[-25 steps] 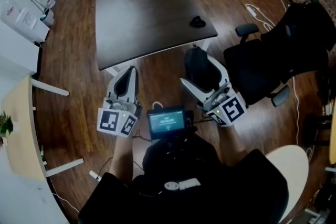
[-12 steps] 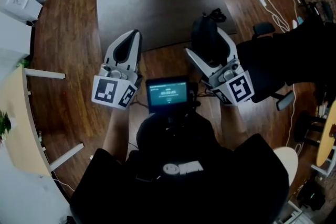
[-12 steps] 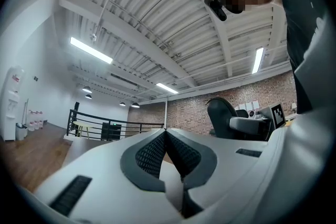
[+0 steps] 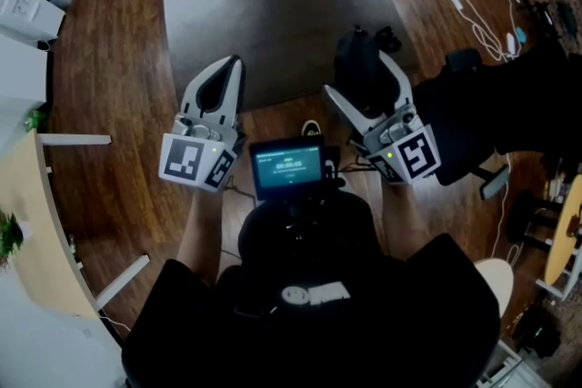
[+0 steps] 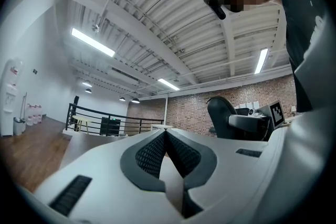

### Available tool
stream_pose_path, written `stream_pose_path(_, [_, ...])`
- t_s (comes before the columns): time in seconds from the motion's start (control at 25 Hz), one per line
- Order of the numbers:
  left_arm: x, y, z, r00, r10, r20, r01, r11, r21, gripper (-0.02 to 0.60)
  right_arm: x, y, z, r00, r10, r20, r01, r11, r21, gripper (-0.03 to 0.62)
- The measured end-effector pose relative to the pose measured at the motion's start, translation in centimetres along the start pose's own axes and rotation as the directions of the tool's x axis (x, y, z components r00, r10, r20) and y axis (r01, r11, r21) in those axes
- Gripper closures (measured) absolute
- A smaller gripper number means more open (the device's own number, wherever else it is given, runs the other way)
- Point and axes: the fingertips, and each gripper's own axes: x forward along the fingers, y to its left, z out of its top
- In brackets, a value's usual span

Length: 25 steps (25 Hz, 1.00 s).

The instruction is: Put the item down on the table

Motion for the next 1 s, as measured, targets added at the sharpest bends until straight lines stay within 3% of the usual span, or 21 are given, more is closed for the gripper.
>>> stream_pose_path(0.36, [5.0,4.3,0.4,0.998,0.063,0.003,-0.063,0.997,0.036,0.589,5.1,-4.7,-2.1,0.998,0.062,0.005,-0.063,0.997,0.052,0.224])
stream_pose_path(0.68, [11.1,6.9,-1.2,0.991,0.120,-0.052,-0.118,0.992,0.039,0.589,8.4,-11.5,-4.2,0.994,0.108,-0.017,-0.106,0.990,0.096,0.224])
stream_pose_path(1.0, [14.4,9.9,-2.2,0.980,0.186,-0.075,-0.183,0.982,0.046,0.589,12.2,-14.6,-7.9,0.981,0.177,-0.085,-0.168,0.981,0.097,0.224])
